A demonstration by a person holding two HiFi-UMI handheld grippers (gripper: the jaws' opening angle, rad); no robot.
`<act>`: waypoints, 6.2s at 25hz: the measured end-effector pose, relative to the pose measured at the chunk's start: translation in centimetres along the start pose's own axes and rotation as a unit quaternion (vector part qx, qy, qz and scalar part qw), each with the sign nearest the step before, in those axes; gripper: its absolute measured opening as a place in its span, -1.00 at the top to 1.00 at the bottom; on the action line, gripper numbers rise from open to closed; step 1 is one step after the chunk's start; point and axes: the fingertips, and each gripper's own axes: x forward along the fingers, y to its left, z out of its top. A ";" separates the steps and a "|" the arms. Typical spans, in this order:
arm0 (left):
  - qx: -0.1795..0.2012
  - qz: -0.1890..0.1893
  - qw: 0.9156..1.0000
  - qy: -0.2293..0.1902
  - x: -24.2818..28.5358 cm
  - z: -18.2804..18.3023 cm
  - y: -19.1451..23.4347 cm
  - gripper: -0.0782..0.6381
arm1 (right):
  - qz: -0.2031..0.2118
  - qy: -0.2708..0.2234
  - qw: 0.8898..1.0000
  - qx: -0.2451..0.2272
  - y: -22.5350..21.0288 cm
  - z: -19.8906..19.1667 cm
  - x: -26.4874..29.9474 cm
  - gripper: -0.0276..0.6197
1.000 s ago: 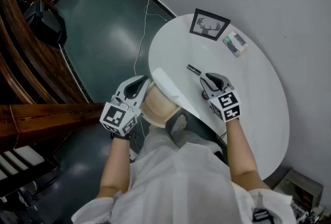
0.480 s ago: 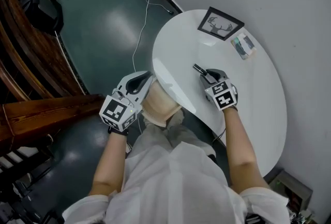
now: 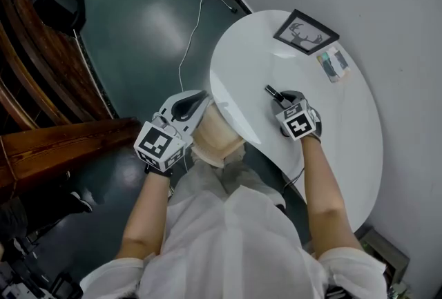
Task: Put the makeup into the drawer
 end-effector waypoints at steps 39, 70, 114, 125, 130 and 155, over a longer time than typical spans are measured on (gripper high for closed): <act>-0.020 0.024 0.999 -0.013 -5.6 -1.5 2.5 0.73 | -0.019 0.015 0.999 -0.030 5.1 4.9 0.6 0.65; -0.014 -0.007 0.999 0.032 -10.1 -6.5 3.9 0.72 | 0.028 0.011 0.998 0.061 21.5 6.6 5.0 0.65; -0.042 -0.009 0.997 0.063 -6.3 -13.3 6.7 0.73 | 0.046 0.102 0.992 0.052 22.0 -3.4 24.0 0.65; -0.043 -0.009 0.997 0.059 -6.8 -12.8 7.0 0.73 | 0.045 0.075 0.995 0.055 22.2 -0.9 22.1 0.54; -0.037 -0.015 0.998 0.049 -7.1 -11.4 6.6 0.73 | 0.050 0.068 0.993 0.084 23.1 -0.1 19.5 0.56; 0.016 -0.096 0.995 -0.004 -5.7 -0.8 0.7 0.73 | -0.028 -0.050 0.990 0.127 20.1 4.4 -2.1 0.79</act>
